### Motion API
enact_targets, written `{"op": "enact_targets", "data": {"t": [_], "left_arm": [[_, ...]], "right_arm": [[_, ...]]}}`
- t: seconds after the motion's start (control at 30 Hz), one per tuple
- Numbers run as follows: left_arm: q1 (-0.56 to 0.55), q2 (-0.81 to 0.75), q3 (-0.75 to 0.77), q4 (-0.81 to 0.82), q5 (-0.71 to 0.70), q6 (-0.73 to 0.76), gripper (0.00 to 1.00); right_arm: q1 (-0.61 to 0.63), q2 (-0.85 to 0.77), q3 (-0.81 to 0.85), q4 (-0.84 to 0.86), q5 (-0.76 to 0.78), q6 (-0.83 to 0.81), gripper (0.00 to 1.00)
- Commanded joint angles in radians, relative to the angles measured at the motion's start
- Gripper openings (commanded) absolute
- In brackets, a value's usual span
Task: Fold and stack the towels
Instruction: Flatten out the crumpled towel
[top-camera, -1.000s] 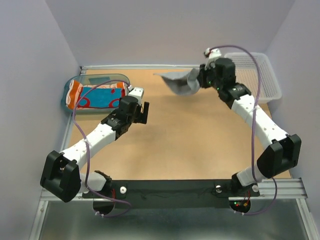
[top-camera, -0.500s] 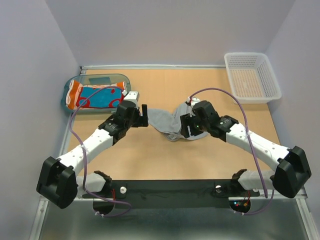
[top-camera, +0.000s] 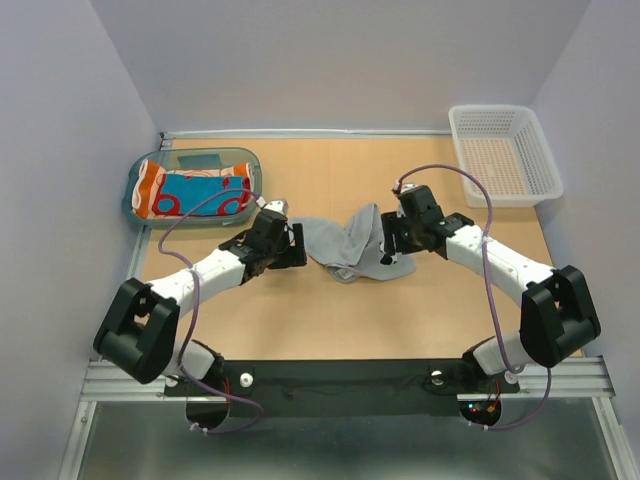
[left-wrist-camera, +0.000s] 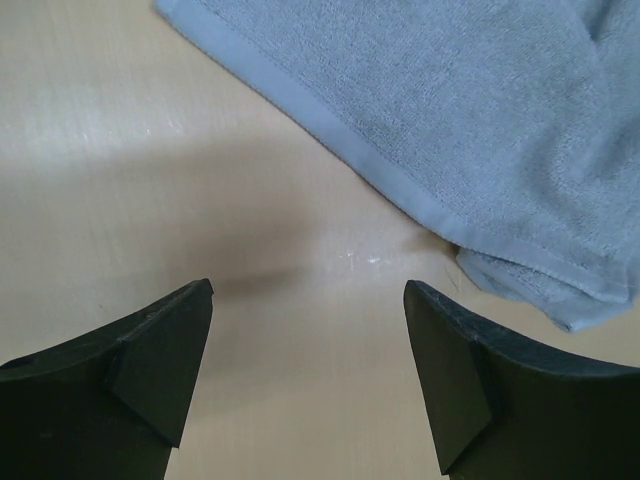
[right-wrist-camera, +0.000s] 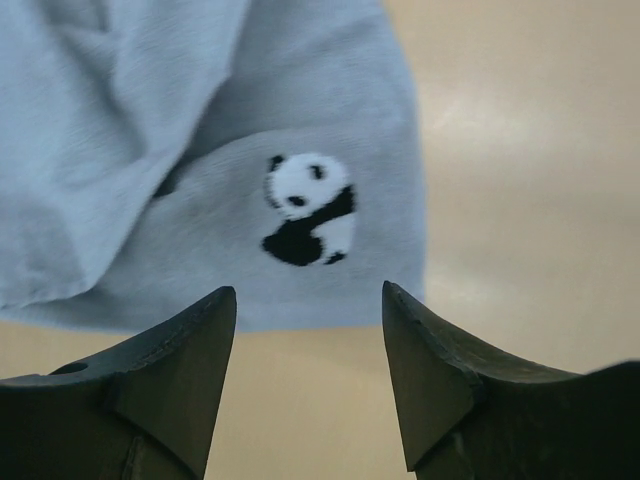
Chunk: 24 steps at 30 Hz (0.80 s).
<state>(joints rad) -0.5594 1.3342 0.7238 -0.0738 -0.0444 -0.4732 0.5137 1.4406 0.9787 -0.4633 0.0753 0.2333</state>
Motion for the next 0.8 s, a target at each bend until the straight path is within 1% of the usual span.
{"op": "enact_targets", "data": {"t": [0.0,0.03,0.1,0.13,0.23,0.3,0.33,0.4,0.43,0.5,0.6,0.63,0.77], "left_arm": [[-0.022,0.08,0.101,0.046,0.005,-0.016,0.85],[-0.027,0.103,0.15,0.046,0.002,-0.016,0.83],[-0.031,0.18,0.199,0.045,-0.003,-0.012,0.76],[-0.033,0.231,0.248,0.046,-0.005,-0.012,0.68],[-0.034,0.307,0.331,0.042,-0.014,-0.007,0.56],[-0.037,0.371,0.362,0.039,-0.028,-0.005,0.53],[-0.036,0.411,0.391,0.035,-0.034,-0.005,0.5],[-0.036,0.45,0.419,0.031,-0.046,-0.004,0.49],[-0.034,0.485,0.451,0.023,-0.049,0.001,0.49],[-0.036,0.519,0.486,0.016,-0.072,0.005,0.48],[-0.028,0.589,0.569,-0.015,-0.11,0.031,0.48],[-0.024,0.609,0.618,-0.027,-0.114,0.036,0.48],[0.007,0.695,0.724,-0.079,-0.126,0.057,0.48]], "right_arm": [[-0.041,0.006,-0.02,0.035,-0.025,0.006,0.65],[-0.047,0.012,-0.023,0.037,-0.029,0.012,0.64],[-0.052,0.029,-0.034,0.049,-0.032,0.017,0.61],[-0.052,0.032,-0.04,0.055,-0.032,0.02,0.6],[-0.052,0.055,-0.052,0.063,-0.043,0.02,0.56],[-0.053,0.063,-0.06,0.068,-0.049,0.02,0.54],[-0.052,0.07,-0.067,0.068,-0.061,0.02,0.53],[-0.053,0.079,-0.078,0.068,-0.069,0.024,0.52],[-0.053,0.087,-0.095,0.068,-0.11,0.024,0.52],[-0.052,0.092,-0.116,0.066,-0.143,0.035,0.52],[-0.053,0.084,-0.181,0.063,-0.209,0.084,0.52],[-0.052,0.08,-0.198,0.06,-0.238,0.115,0.52],[-0.034,0.041,-0.282,0.015,-0.285,0.192,0.51]]}}
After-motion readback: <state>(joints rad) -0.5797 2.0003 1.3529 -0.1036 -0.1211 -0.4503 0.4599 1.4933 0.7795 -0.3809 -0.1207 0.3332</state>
